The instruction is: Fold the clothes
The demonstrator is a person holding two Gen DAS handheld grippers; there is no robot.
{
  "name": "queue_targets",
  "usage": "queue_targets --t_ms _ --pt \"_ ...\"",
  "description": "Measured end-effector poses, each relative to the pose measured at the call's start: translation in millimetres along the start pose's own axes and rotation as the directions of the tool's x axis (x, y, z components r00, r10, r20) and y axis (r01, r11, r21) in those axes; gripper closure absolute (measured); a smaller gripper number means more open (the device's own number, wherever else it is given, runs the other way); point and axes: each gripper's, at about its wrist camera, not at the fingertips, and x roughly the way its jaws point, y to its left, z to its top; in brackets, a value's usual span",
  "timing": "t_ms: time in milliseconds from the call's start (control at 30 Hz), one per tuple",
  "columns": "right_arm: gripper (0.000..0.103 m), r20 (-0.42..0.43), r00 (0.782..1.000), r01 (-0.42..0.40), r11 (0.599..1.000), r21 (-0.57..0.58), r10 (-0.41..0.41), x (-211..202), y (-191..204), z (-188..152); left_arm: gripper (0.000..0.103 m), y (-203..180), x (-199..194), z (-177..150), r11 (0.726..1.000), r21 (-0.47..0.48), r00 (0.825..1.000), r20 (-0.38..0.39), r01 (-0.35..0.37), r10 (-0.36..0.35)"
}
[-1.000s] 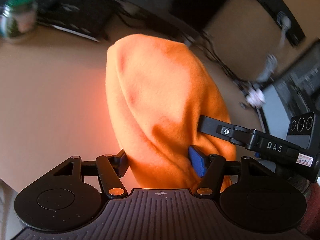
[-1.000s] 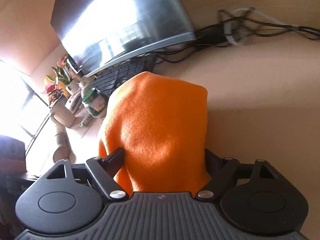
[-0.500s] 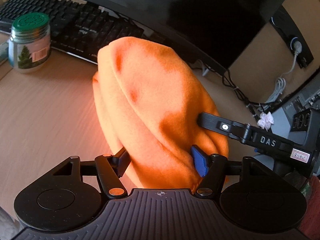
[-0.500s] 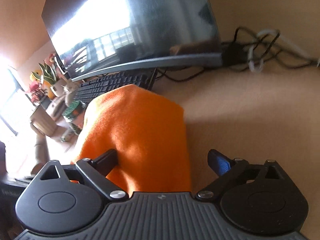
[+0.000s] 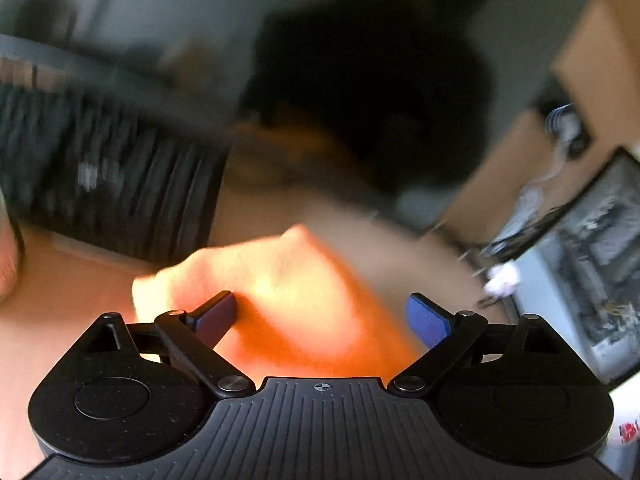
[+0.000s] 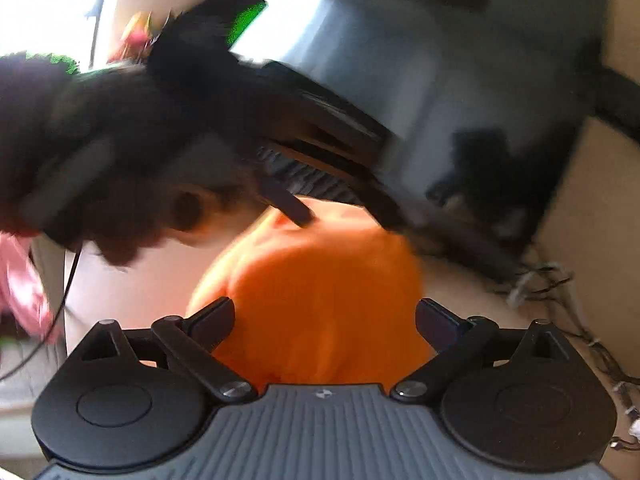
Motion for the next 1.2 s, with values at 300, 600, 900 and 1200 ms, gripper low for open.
queue_targets --t_ms 300,600,900,1200 --pt "0.000 -0.127 0.989 -0.055 0.988 0.146 0.074 29.6 -12.5 -4.4 0.006 8.8 -24.1 -8.8 0.999 -0.042 0.998 0.056 0.013 -0.011" --pt "0.000 -0.051 0.967 -0.143 0.702 0.698 0.248 8.6 -133.1 -43.4 0.009 23.6 -79.8 -59.8 0.972 -0.237 1.000 0.023 -0.006 0.012" --pt "0.009 -0.002 0.929 -0.209 0.526 0.824 0.371 33.0 -128.5 -67.8 0.034 -16.7 -61.9 -87.2 0.958 -0.247 0.990 0.021 0.143 -0.143" --pt "0.009 -0.145 0.966 -0.093 0.810 0.580 0.215 26.9 -103.7 -39.5 0.023 -9.3 -71.9 -100.9 0.983 -0.178 0.995 -0.093 -0.050 0.034"
